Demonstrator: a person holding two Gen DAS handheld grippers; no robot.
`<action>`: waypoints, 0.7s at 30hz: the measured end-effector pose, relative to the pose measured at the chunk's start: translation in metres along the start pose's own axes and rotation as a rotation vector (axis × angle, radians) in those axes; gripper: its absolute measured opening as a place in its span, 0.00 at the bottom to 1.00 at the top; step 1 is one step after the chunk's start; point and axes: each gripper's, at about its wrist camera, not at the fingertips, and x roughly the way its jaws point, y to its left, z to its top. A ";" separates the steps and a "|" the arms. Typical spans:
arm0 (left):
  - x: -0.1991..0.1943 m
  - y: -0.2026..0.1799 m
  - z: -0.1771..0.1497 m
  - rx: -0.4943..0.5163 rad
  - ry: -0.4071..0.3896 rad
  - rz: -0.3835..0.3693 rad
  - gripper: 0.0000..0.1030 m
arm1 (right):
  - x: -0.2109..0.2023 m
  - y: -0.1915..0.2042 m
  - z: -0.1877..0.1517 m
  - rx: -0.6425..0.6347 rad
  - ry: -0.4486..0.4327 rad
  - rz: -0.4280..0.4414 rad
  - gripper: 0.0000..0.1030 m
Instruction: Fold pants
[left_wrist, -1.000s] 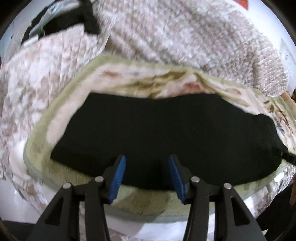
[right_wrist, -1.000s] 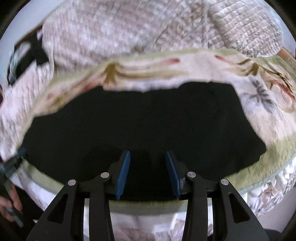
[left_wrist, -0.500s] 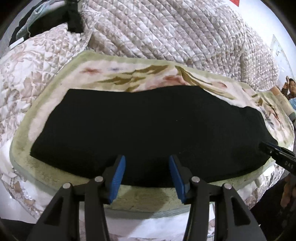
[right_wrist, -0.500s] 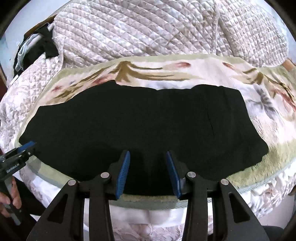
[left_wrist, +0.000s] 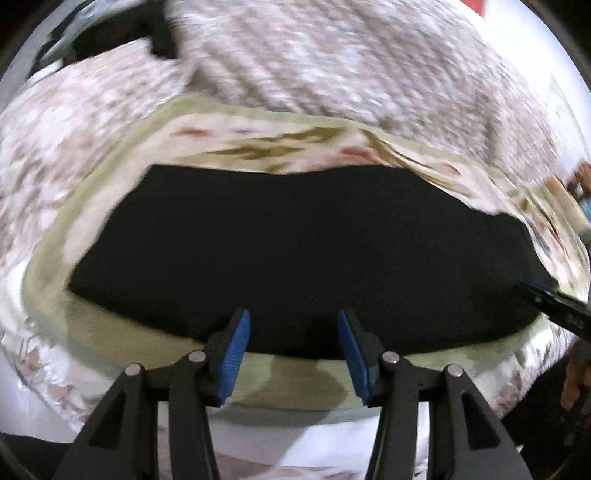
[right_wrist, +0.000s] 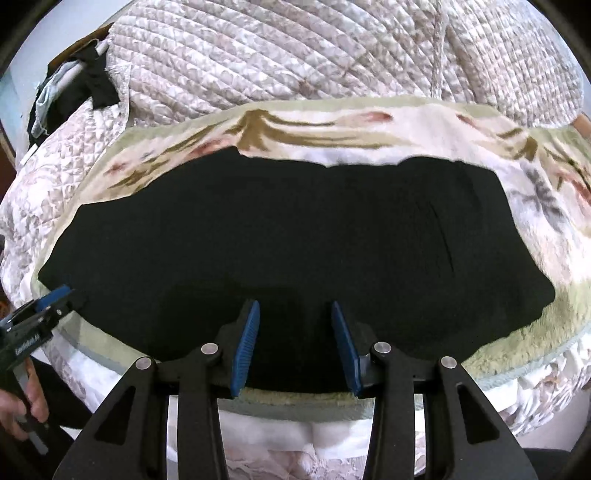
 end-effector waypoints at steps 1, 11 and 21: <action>-0.002 0.010 0.001 -0.025 -0.006 0.007 0.51 | 0.002 0.000 0.001 0.002 0.005 0.002 0.40; -0.036 0.098 -0.006 -0.365 -0.121 0.080 0.51 | 0.001 0.006 0.007 -0.016 -0.007 0.002 0.40; -0.018 0.115 -0.010 -0.446 -0.173 0.030 0.51 | 0.011 0.015 0.016 -0.035 0.011 0.032 0.40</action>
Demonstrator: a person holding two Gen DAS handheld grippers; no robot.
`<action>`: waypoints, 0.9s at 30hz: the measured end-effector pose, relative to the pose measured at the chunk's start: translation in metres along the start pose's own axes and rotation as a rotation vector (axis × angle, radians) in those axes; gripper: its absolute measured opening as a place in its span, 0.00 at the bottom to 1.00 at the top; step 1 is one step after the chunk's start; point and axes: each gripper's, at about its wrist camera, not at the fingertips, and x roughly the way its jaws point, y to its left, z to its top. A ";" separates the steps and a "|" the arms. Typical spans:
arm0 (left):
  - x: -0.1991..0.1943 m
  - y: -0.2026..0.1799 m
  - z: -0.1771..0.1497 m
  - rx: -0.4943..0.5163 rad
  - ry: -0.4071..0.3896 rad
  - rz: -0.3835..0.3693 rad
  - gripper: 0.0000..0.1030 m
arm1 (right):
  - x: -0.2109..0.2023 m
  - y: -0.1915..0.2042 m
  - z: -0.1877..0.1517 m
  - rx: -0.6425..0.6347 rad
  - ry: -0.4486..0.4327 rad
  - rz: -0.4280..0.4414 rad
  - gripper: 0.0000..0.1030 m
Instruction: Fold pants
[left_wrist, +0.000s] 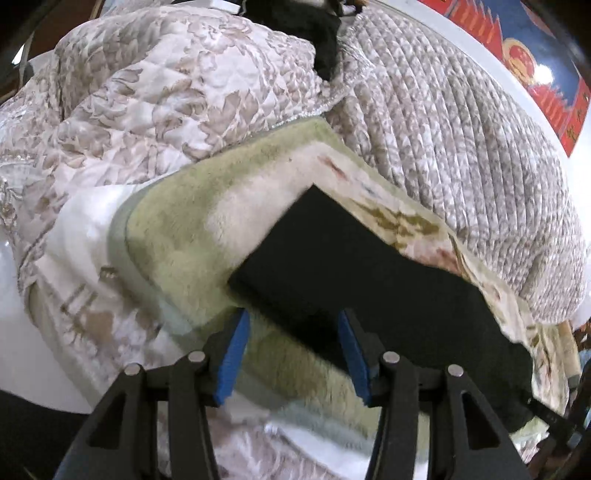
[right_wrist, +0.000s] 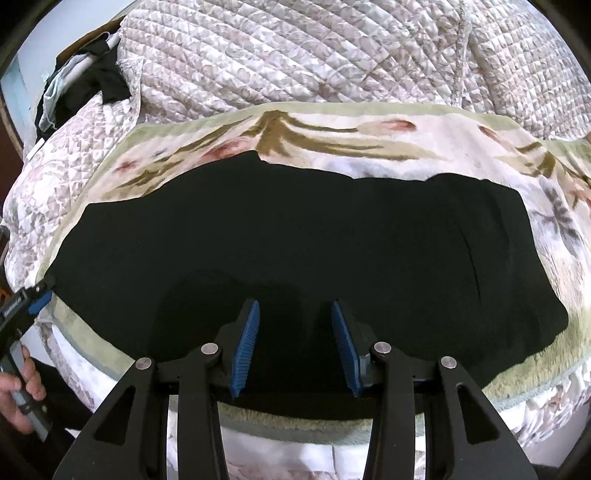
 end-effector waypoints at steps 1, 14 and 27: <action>0.002 -0.001 0.004 0.000 -0.011 -0.012 0.51 | 0.000 0.001 0.001 -0.003 0.000 0.003 0.40; 0.011 -0.038 0.026 0.111 -0.005 -0.060 0.07 | 0.005 -0.015 0.011 0.029 -0.020 0.019 0.40; 0.016 -0.220 -0.003 0.448 0.124 -0.422 0.07 | -0.019 -0.054 0.007 0.134 -0.088 0.054 0.40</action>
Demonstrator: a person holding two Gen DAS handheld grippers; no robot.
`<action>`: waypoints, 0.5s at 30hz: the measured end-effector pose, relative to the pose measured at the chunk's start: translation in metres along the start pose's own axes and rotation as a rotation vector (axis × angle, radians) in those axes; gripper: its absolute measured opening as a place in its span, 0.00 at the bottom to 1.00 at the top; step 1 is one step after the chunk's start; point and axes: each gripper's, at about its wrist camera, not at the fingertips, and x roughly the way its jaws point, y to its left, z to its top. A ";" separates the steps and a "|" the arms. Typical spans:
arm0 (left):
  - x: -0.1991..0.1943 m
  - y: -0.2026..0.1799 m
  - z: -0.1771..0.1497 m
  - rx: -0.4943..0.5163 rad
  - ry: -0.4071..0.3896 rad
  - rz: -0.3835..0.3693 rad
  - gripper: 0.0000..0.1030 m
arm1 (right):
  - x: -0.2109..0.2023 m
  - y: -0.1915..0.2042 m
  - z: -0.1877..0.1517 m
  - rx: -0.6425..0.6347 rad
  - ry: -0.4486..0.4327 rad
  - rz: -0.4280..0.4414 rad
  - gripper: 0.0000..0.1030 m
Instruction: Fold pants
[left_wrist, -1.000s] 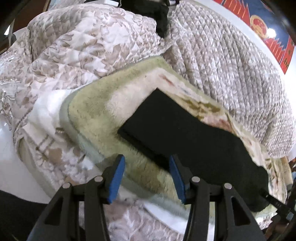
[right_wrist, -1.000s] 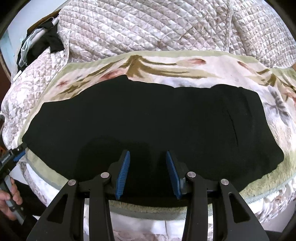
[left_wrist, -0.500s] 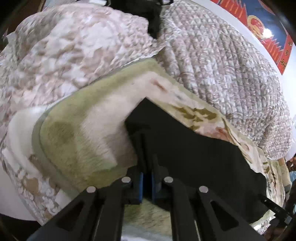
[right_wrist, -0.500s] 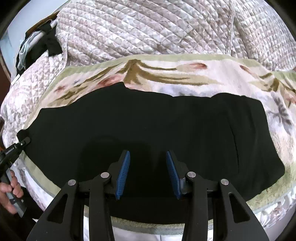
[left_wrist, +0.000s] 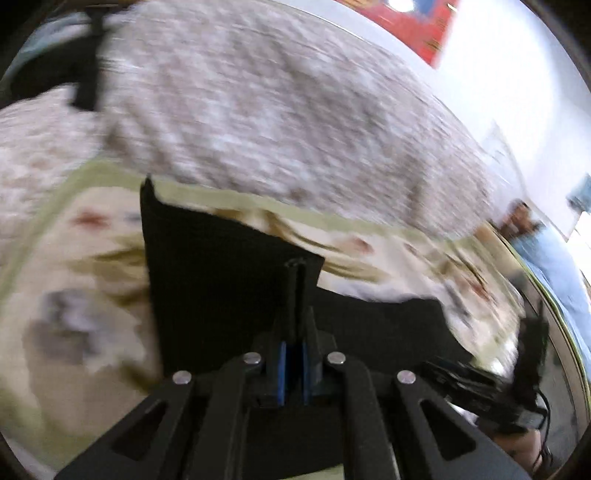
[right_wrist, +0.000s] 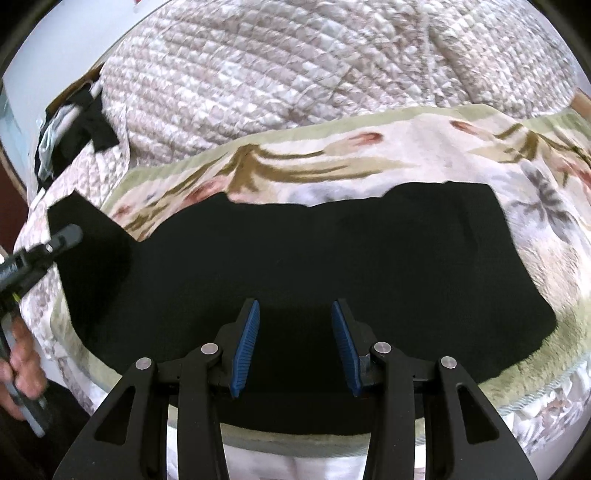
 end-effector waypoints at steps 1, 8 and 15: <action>0.009 -0.013 -0.006 0.016 0.026 -0.036 0.07 | -0.001 -0.005 -0.001 0.014 -0.001 -0.002 0.40; 0.075 -0.056 -0.060 0.075 0.255 -0.136 0.07 | -0.001 -0.033 -0.006 0.090 0.021 -0.009 0.40; 0.054 -0.057 -0.066 0.097 0.246 -0.172 0.11 | 0.004 -0.026 -0.002 0.085 0.040 0.028 0.40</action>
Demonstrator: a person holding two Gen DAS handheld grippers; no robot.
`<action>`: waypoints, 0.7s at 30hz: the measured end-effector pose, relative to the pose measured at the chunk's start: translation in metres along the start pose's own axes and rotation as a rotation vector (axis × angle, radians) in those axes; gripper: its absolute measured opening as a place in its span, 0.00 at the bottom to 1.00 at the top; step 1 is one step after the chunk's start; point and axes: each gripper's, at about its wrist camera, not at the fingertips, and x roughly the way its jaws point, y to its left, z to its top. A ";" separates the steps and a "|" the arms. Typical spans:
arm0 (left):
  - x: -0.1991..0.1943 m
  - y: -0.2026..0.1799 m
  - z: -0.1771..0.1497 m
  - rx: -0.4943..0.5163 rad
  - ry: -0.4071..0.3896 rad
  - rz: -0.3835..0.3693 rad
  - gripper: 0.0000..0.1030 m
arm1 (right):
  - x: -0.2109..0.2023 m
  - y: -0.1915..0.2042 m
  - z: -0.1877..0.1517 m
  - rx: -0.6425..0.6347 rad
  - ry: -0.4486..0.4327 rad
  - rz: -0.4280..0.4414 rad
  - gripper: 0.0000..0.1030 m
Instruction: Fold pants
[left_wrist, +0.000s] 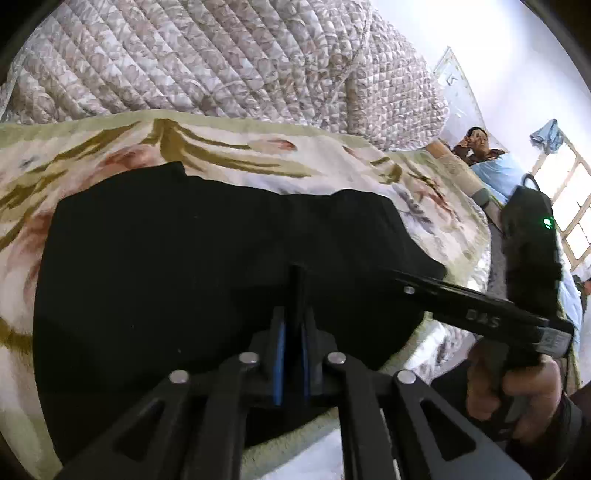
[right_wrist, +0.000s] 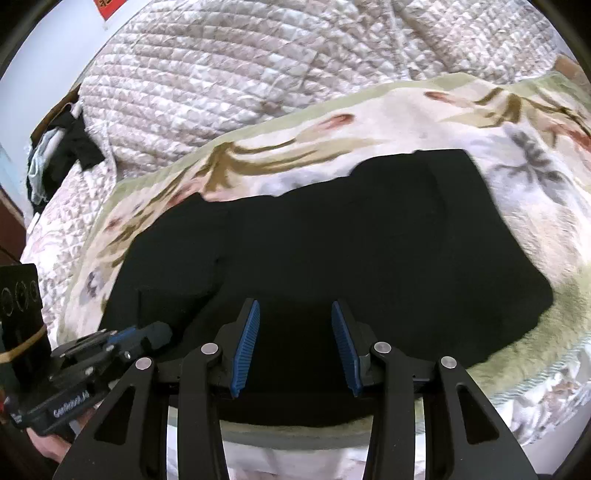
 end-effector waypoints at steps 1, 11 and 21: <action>-0.002 0.000 0.000 -0.007 0.009 -0.014 0.13 | 0.001 0.005 0.000 -0.011 0.000 0.003 0.40; -0.052 0.033 0.031 -0.009 -0.094 0.128 0.29 | 0.029 0.047 0.005 -0.065 0.100 0.123 0.40; -0.053 0.106 0.056 -0.103 -0.117 0.355 0.36 | 0.071 0.056 0.035 -0.065 0.161 0.152 0.40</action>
